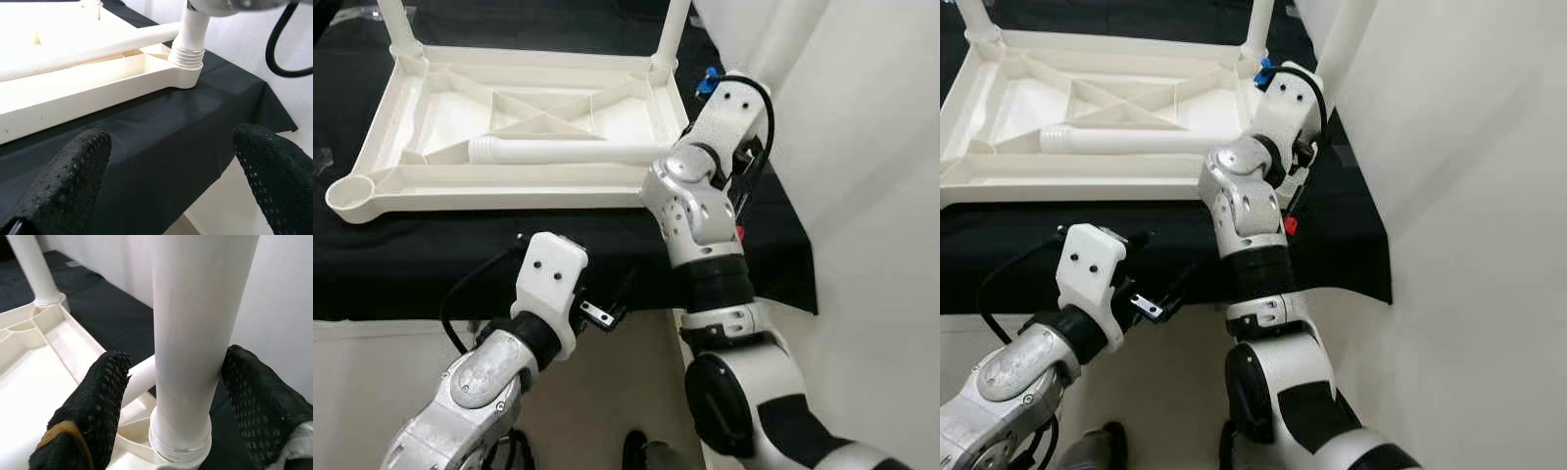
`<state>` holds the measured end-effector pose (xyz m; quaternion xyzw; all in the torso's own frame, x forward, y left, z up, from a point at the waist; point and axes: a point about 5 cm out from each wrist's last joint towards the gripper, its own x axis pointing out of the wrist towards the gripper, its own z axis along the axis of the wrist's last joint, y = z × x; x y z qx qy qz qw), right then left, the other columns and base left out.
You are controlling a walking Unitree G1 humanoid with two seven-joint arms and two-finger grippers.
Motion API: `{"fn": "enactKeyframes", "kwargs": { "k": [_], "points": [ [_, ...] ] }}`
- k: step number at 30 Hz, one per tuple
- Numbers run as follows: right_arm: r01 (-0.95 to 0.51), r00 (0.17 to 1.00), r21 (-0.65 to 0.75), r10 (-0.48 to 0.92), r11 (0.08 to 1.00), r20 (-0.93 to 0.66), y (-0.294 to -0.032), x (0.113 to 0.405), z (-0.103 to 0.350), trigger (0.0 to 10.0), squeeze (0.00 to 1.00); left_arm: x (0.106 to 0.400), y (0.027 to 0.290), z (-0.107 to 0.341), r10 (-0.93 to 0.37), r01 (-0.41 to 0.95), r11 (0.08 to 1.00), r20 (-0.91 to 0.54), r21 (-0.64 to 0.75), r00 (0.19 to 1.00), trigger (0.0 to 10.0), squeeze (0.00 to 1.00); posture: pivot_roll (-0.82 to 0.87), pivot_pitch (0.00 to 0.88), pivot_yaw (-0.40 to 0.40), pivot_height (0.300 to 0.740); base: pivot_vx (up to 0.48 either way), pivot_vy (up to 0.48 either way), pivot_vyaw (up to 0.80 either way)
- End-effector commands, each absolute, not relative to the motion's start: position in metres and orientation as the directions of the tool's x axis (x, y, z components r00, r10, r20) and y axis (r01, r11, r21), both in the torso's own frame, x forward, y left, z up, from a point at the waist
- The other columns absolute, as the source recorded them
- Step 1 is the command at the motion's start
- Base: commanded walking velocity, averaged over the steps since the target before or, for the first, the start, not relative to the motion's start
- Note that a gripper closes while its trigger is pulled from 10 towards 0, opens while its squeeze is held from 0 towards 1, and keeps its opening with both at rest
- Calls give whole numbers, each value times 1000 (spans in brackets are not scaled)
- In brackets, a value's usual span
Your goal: Building children table
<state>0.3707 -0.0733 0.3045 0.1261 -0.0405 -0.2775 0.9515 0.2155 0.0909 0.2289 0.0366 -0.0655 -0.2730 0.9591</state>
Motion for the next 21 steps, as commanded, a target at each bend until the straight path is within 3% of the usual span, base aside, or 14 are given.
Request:
{"fn": "enactKeyframes", "kwargs": {
  "k": [1, 12, 21],
  "points": [
    [493, 858, 261, -514, 830, 17, -71, 367, 304, 10000, 0, 216, 91, 225, -529, 519, 848, 92, 110, 844, 10000, 0, 61, 240, -143, 740, 0, 0, 0],
    [386, 913, 251, -407, 887, 33, -69, 360, 296, 10000, 0, 218, 92, 224, -530, 519, 847, 95, 116, 843, 10000, 0, 57, 224, -140, 740, 0, 0, 0],
    [405, 906, 198, -422, 893, 47, -84, 357, 289, 10000, 0, 218, 92, 223, -530, 519, 847, 98, 118, 842, 10000, 0, 55, 218, -140, 740, 0, 0, 0]
  ]
}}
